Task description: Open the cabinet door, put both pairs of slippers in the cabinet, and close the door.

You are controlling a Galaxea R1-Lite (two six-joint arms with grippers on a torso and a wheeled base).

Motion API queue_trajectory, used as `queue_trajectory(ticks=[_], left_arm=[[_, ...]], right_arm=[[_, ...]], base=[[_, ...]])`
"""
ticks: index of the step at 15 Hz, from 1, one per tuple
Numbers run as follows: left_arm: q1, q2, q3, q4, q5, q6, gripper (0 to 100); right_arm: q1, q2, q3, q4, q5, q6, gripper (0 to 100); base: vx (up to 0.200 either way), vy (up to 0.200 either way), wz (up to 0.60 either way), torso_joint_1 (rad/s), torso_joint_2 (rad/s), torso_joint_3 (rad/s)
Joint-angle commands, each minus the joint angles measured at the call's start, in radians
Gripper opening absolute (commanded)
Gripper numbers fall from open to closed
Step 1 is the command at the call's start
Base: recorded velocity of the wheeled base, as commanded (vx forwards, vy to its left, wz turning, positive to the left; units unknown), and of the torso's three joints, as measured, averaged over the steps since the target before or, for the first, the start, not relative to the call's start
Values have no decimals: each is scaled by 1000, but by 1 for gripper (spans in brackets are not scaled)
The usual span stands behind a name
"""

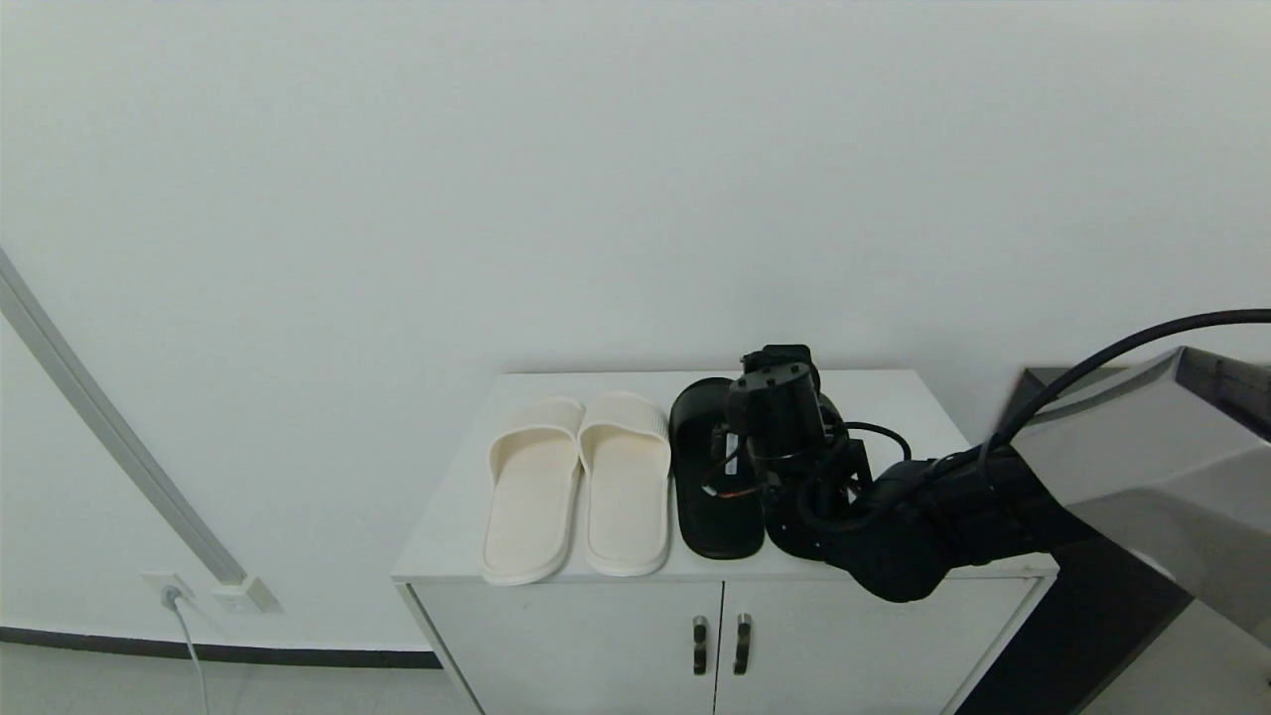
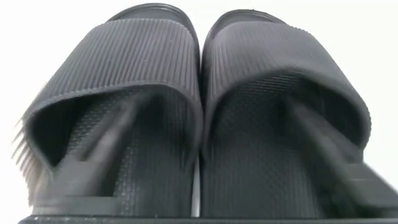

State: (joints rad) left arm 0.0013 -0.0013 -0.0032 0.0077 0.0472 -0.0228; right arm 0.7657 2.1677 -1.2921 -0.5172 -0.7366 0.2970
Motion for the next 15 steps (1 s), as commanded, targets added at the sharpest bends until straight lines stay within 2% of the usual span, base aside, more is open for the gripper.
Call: queue_trajectory(ticks=[1, 8, 11, 15], left_arm=[[0, 1, -1, 0, 0, 0, 0], [0, 1, 0, 0, 0, 0, 0], [0, 1, 0, 0, 0, 0, 0], [0, 1, 0, 0, -1, 0, 0]], right_arm=[[-6, 18, -19, 0, 0, 1, 0], [-14, 12, -15, -3, 0, -6, 0], [-6, -103, 68, -6, 37, -32, 0], [-13, -384, 381, -124, 350, -156, 0]], base=[[0, 0, 0, 0, 0, 0], [0, 0, 0, 0, 0, 0], [0, 0, 0, 0, 0, 0], [0, 0, 0, 0, 0, 0]])
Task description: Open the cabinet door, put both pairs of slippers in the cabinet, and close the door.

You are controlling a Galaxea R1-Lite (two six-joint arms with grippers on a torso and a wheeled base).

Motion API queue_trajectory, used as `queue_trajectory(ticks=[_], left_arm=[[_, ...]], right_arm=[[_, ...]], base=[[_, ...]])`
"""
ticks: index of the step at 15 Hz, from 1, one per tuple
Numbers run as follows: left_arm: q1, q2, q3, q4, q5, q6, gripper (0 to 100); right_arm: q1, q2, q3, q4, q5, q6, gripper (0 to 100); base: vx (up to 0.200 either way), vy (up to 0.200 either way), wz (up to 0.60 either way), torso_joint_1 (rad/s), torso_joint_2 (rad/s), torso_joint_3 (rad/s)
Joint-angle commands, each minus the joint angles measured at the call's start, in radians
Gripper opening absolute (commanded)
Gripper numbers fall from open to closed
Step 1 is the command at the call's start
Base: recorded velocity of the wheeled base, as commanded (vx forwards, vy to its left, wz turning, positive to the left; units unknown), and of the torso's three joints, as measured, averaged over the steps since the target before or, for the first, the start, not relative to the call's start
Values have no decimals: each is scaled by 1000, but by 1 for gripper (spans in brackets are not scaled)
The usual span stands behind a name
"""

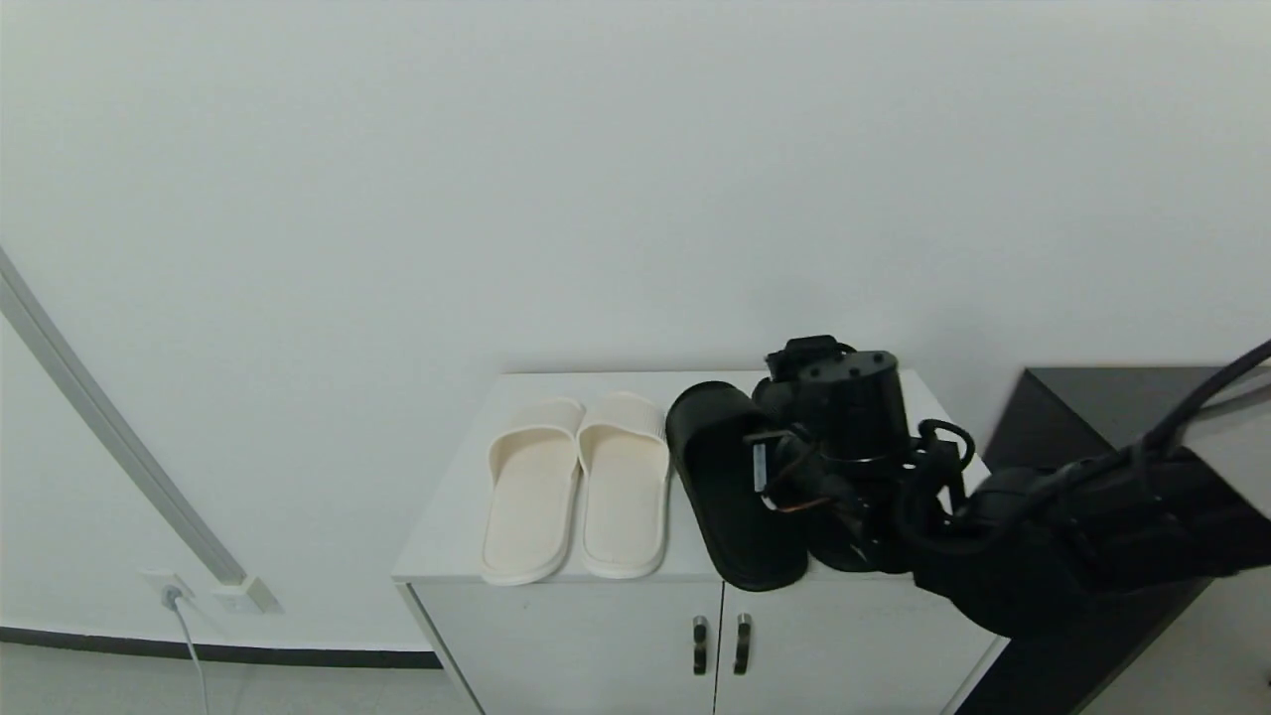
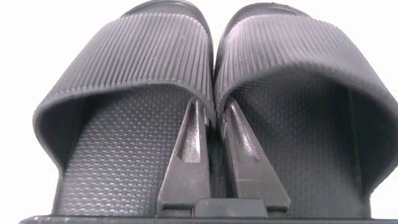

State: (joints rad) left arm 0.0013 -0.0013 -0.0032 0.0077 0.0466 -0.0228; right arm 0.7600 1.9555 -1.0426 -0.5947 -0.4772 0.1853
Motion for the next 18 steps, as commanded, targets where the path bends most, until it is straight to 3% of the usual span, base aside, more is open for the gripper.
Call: queue_trajectory(ticks=[1, 10, 18], left_arm=[[0, 1, 0, -2, -1, 0, 0], [0, 1, 0, -2, -2, 1, 0], [0, 1, 0, -2, -4, 3, 0]], right_arm=[[-19, -210, 191, -74, 143, -61, 0], [-70, -377, 365, -83, 471, -89, 0], [-64, -377, 381, -83, 479, -89, 0]], base=[[0, 0, 0, 0, 0, 0], [0, 0, 0, 0, 0, 0], [0, 0, 0, 0, 0, 0]])
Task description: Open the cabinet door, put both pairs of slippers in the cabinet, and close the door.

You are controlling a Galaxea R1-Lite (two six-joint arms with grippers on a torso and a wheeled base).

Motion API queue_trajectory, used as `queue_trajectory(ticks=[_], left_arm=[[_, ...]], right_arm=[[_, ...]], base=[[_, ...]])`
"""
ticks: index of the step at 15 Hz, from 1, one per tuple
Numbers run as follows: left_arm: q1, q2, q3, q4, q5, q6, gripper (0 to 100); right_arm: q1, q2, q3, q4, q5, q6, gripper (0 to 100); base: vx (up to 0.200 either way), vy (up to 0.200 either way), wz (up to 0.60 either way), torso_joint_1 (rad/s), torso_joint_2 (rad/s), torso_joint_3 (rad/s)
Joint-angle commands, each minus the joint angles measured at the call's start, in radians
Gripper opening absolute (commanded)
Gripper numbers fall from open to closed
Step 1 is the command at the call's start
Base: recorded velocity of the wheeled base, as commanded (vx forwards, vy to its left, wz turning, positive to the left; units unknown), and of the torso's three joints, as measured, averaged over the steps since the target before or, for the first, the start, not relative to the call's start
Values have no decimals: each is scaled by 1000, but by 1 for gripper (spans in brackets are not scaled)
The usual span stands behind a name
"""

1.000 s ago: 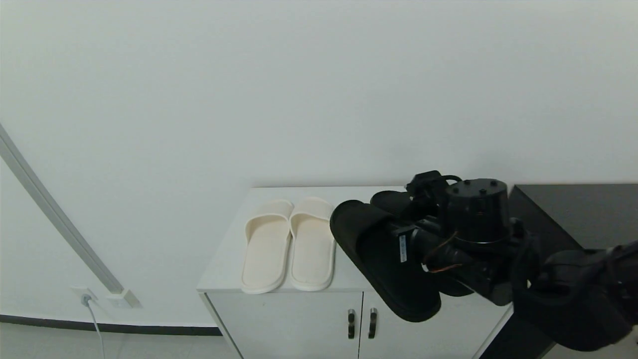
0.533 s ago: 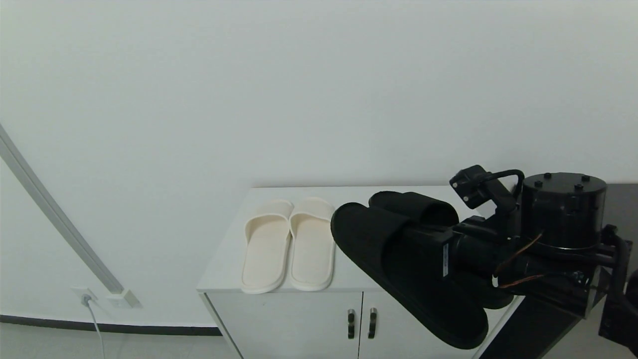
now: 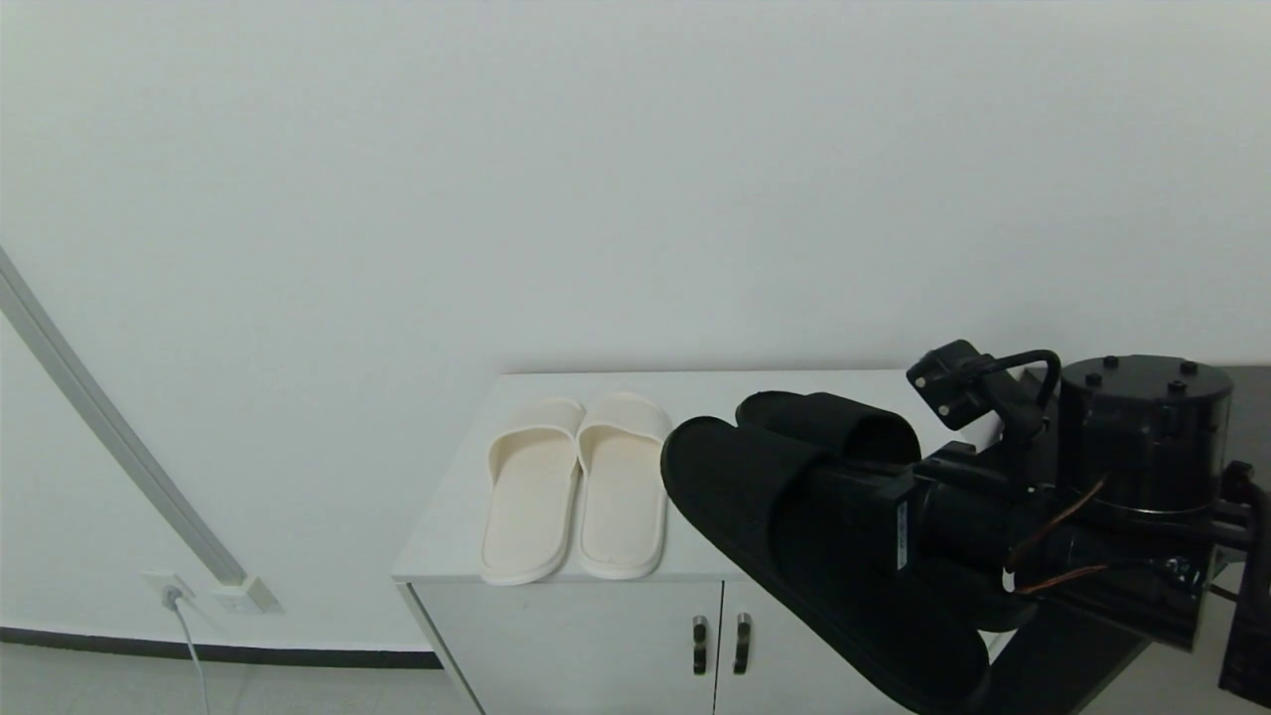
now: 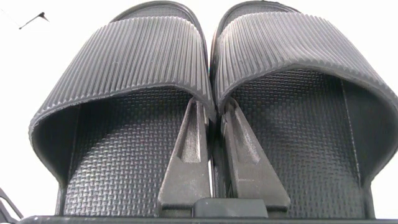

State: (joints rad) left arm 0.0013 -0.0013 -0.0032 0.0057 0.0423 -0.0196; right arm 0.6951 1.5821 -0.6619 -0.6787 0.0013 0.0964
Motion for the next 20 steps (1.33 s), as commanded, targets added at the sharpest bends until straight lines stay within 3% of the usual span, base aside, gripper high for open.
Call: queue_trajectory(ticks=[1, 3, 15, 20], left_arm=[[0, 1, 0, 0, 1, 0, 0], [0, 1, 0, 0, 1, 0, 0], [0, 1, 0, 0, 1, 0, 0], [0, 1, 0, 0, 1, 0, 0]], right_arm=[[1, -5, 1, -1, 0, 0, 0], [1, -5, 1, -1, 0, 0, 0], [-5, -5, 12, -4, 2, -6, 0], [-5, -16, 41, -7, 2, -44, 0]], base=[[0, 0, 0, 0, 0, 0], [0, 0, 0, 0, 0, 0], [-200, 0, 0, 0, 2, 3], [0, 0, 0, 0, 0, 0]])
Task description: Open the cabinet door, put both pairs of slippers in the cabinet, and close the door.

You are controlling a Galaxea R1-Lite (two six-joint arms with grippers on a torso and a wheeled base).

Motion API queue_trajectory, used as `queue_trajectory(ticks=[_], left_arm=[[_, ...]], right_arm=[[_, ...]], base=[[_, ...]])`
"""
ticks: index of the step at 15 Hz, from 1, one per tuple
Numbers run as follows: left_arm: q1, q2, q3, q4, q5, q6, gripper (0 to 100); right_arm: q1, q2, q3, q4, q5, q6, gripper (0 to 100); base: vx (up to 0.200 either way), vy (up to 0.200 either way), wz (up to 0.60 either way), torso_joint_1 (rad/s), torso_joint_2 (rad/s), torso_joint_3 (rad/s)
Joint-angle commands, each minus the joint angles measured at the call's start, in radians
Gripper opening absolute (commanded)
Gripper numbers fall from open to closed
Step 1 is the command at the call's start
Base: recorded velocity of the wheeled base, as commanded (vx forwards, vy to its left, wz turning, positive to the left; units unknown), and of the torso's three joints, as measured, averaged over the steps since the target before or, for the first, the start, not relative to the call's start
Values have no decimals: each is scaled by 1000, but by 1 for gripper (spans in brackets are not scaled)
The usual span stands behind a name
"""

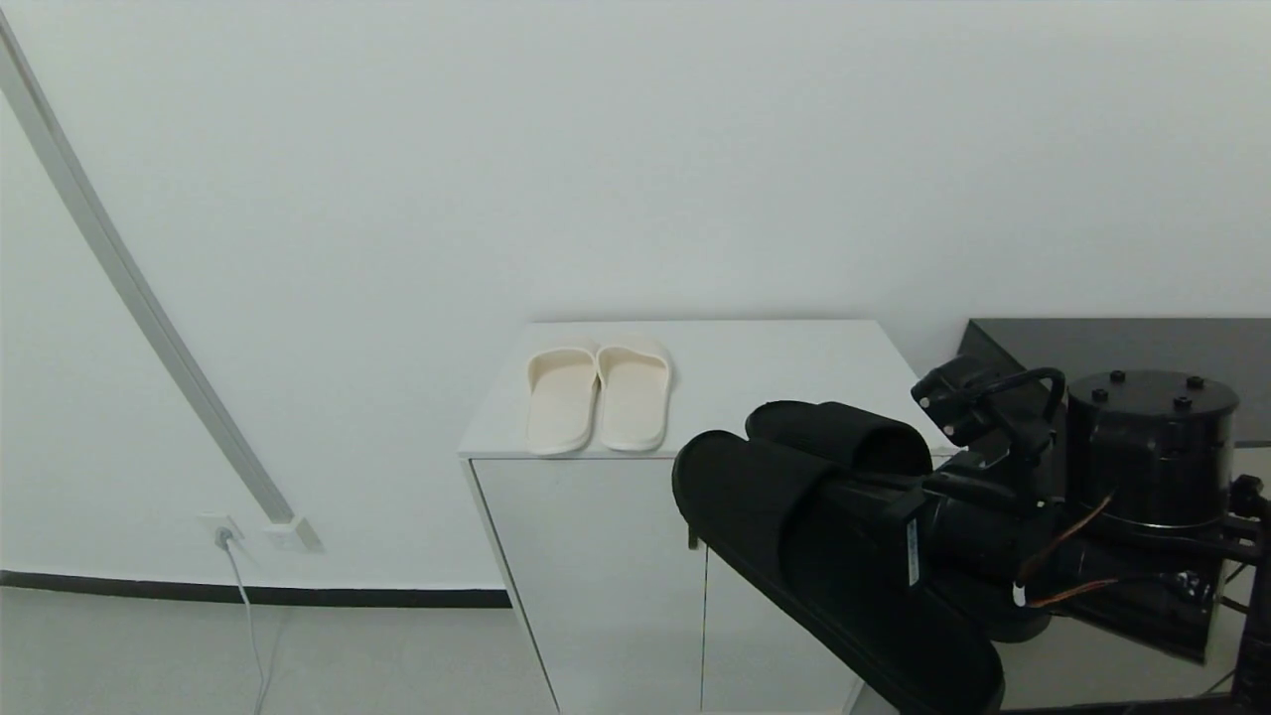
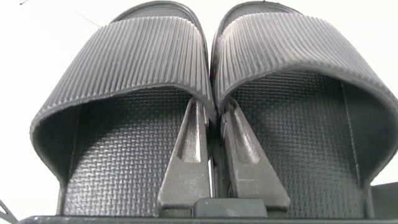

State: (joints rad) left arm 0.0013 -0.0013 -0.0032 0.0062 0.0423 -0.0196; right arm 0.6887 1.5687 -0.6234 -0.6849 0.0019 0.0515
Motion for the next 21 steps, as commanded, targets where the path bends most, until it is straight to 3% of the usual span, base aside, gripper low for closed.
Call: queue_trajectory(ticks=[1, 12, 21], left_arm=[[0, 1, 0, 0, 1, 0, 0], [0, 1, 0, 0, 1, -2, 0], [0, 1, 0, 0, 2, 0, 0]], right_arm=[[2, -1, 2, -2, 1, -1, 0], [8, -1, 14, -5, 3, -12, 0], [15, -27, 48, -5, 0, -22, 0]], base=[[0, 0, 0, 0, 0, 0], [0, 0, 0, -5, 10, 7], [0, 0, 0, -187, 438, 253]])
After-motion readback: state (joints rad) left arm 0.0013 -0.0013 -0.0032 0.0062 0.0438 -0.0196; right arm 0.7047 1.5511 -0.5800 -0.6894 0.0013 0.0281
